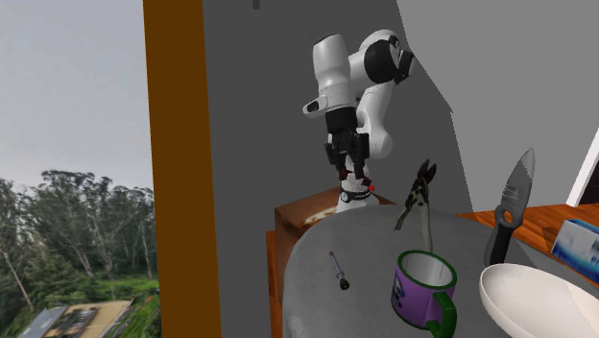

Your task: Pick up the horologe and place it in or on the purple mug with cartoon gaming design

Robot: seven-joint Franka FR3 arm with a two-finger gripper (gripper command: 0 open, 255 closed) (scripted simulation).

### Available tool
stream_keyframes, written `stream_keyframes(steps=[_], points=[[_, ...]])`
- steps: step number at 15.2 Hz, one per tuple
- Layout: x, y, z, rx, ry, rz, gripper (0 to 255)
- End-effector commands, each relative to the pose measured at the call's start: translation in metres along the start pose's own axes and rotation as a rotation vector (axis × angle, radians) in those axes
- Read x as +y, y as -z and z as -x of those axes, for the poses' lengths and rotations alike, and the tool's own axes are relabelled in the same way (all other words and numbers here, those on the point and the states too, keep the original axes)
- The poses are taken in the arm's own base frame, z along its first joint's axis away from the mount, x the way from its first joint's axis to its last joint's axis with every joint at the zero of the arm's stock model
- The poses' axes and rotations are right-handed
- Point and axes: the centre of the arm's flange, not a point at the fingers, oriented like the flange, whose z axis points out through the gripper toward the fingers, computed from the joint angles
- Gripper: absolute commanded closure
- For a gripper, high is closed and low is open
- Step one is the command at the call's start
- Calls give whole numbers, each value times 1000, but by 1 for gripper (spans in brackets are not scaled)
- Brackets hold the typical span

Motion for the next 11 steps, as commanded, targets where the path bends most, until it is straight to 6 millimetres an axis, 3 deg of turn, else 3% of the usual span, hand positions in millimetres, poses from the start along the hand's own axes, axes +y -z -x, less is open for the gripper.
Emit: stream_keyframes(steps=[1, 11], points=[[-20, -10, -5, 0, -1, 0, 255], [-140, -61, -25, 0, -1, 0, 255]])
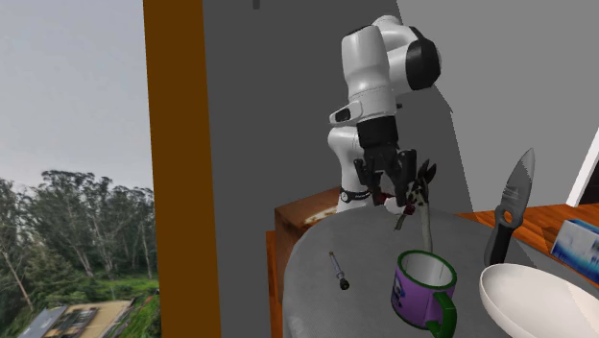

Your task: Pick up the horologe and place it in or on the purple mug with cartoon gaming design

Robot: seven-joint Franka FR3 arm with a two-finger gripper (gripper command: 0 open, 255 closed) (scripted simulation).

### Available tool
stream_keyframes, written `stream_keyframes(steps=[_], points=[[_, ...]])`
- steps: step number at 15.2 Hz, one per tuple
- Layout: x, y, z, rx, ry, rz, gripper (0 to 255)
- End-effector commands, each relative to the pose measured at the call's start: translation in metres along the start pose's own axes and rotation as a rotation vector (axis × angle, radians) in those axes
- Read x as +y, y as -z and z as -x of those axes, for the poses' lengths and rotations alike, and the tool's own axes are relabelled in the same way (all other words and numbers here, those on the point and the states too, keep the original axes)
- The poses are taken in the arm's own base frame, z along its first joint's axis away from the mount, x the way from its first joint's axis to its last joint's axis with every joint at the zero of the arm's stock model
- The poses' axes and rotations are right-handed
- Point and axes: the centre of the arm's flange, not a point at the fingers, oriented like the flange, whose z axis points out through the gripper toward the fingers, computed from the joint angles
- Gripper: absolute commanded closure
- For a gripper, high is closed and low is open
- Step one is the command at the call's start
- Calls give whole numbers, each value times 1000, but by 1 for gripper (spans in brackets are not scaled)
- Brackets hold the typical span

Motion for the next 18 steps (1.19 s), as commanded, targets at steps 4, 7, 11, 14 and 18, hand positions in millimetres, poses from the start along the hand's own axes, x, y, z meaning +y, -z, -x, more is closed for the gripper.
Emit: stream_keyframes(steps=[4, 7, 11, 14, 18], points=[[-61, -26, -10, 0, -1, -2, 255], [-99, -42, -16, 0, -1, -2, 255], [-90, -62, -15, 0, -1, -2, 255], [-84, -76, -15, 0, -1, -2, 255], [-76, -95, -14, 0, -1, -2, 255]])
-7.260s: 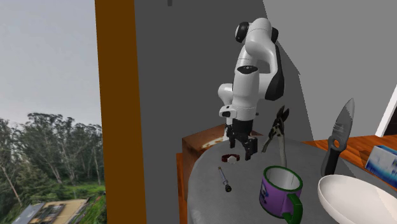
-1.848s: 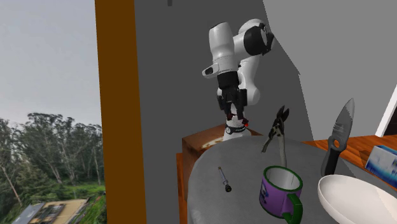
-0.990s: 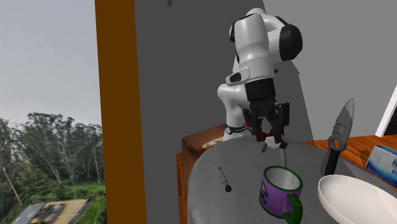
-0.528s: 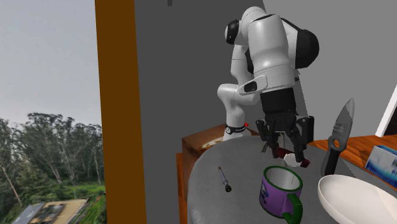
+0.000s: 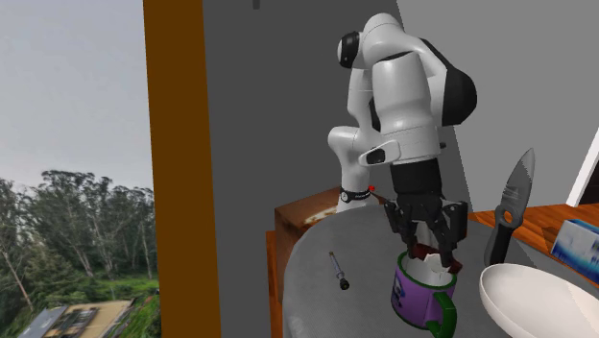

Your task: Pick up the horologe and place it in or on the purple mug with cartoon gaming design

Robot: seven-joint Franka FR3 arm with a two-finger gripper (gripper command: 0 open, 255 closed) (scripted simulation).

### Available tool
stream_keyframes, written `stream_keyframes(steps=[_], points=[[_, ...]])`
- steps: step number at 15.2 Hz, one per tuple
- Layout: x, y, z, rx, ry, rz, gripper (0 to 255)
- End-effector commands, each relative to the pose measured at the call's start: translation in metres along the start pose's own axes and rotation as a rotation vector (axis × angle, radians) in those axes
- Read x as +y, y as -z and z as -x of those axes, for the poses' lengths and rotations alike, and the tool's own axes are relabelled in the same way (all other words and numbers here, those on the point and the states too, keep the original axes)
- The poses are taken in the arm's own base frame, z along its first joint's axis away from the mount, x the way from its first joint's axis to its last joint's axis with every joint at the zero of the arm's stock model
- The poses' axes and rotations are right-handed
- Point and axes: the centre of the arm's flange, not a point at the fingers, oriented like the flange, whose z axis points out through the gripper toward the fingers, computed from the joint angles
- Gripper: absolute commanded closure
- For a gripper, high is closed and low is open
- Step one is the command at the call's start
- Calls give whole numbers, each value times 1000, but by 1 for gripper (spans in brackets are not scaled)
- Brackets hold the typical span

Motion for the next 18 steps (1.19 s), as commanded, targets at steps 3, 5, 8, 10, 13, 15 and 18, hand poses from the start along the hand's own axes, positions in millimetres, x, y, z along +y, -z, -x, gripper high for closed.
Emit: stream_keyframes(steps=[3, 5, 8, 10, 13, 15, 18], points=[[9, -19, 1, 0, 0, 0, 255], [9, -19, 1, 0, 0, 0, 255], [9, -19, 1, 0, 0, 0, 255], [9, -19, 1, 0, 0, 0, 255], [9, -19, 1, 0, 0, 0, 0], [9, -19, 1, 0, 0, 0, 0], [9, 8, 1, 0, 0, 0, 0]])
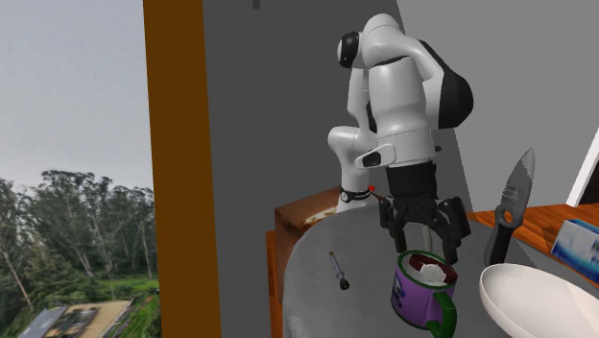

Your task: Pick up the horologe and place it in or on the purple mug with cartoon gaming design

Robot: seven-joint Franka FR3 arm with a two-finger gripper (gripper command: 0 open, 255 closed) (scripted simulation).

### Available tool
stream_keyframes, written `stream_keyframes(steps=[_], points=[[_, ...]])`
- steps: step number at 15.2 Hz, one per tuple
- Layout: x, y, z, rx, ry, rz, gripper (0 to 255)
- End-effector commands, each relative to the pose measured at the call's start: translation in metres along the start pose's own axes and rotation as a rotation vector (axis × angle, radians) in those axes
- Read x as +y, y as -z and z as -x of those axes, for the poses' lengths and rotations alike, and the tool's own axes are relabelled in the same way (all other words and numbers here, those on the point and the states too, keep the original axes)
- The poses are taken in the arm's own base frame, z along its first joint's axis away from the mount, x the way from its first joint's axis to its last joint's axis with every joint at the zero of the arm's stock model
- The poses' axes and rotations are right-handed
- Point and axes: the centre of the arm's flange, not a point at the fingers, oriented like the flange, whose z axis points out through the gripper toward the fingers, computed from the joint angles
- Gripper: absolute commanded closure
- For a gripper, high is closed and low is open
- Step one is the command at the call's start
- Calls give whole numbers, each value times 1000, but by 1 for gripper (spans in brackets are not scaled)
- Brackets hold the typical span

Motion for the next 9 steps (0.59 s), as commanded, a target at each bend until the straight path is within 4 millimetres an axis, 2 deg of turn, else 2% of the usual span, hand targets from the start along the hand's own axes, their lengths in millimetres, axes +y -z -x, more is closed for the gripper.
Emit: stream_keyframes(steps=[1, 2, 9], points=[[1, 24, 3, -1, 0, 0, 0], [1, 35, 3, -1, 0, 0, 0], [1, 35, 3, -1, 0, 0, 0]])
